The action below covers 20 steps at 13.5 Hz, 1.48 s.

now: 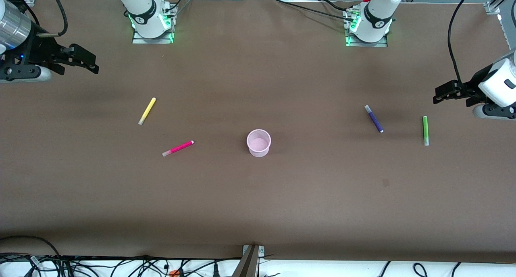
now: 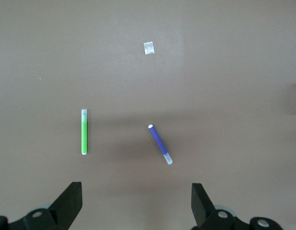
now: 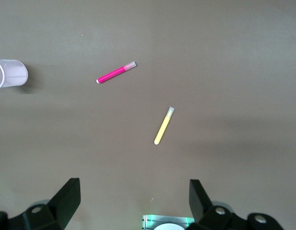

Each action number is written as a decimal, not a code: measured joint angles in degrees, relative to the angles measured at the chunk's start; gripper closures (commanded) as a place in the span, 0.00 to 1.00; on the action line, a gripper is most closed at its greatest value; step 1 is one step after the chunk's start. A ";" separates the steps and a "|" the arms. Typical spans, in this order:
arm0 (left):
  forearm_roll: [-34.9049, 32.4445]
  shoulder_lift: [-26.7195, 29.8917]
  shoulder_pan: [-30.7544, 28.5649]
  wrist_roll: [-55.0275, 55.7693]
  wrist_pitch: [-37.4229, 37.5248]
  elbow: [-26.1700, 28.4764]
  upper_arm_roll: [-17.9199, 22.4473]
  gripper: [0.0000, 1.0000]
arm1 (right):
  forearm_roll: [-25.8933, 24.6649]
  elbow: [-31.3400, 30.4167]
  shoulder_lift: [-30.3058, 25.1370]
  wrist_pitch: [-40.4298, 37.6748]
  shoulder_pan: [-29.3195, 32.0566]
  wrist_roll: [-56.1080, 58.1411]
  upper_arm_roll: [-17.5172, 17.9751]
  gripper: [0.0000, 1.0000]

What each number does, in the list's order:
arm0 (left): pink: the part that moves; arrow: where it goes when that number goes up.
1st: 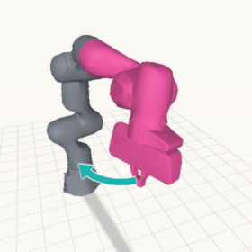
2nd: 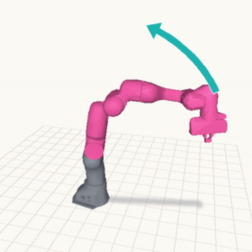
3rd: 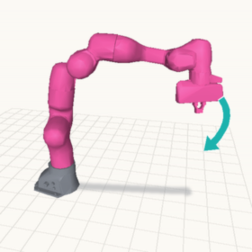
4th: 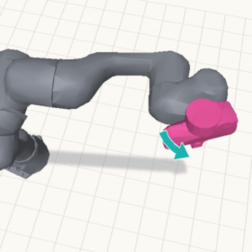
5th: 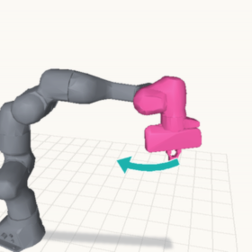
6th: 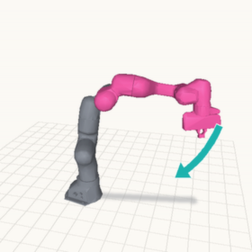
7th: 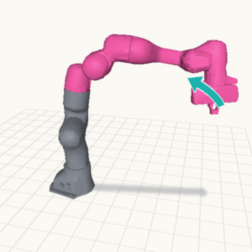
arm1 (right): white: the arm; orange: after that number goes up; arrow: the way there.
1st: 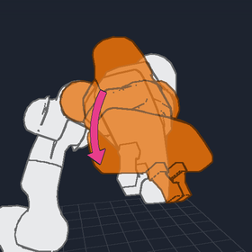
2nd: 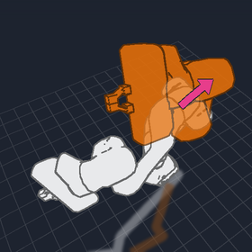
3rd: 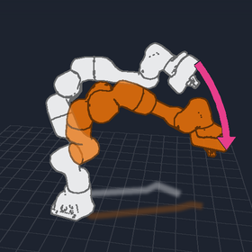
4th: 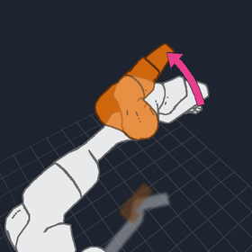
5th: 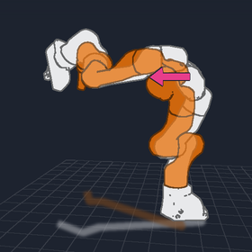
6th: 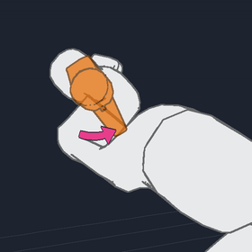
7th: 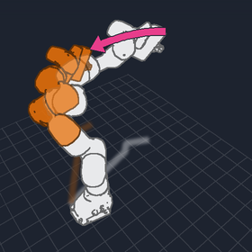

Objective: Organize pens into pink holder with both arms
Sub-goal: 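Reach the right gripper down toward the pink marker, then grasp the pink marker with the right gripper while the left gripper grasps the purple pen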

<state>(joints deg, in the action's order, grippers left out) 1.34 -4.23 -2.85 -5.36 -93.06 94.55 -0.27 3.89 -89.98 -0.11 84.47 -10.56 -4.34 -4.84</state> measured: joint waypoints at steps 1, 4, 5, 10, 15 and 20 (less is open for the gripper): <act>0.00 0.00 0.01 -0.03 0.02 0.00 -0.05 0.00 | 0.19 0.02 0.23 0.28 0.04 0.19 0.08 0.00; 0.00 0.00 0.01 -0.07 0.04 0.00 -0.12 0.00 | 0.35 -0.04 0.89 0.77 0.06 0.29 0.31 0.00; 0.00 0.00 0.01 -0.07 0.05 0.00 -0.14 0.00 | 0.35 -0.19 1.44 0.77 0.07 0.29 0.33 0.00; 1.57 -0.61 -0.34 3.24 1.89 0.28 0.13 0.00 | 0.91 -3.99 10.69 9.40 -1.67 -13.86 1.88 0.00; 4.49 -6.55 -2.49 9.86 -1.67 3.97 0.27 0.00 | 7.32 -5.28 28.58 28.33 -5.85 -31.99 2.18 0.06; 4.48 -12.08 -1.78 22.27 -22.66 19.68 -0.92 0.00 | 9.86 -4.98 37.55 38.88 -7.54 -38.07 2.10 0.17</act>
<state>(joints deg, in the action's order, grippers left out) 5.82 -16.31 -4.64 16.91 -115.72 114.22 -1.19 13.75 -94.96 37.44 123.35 -18.10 -42.41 -2.74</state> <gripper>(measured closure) 0.000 0.106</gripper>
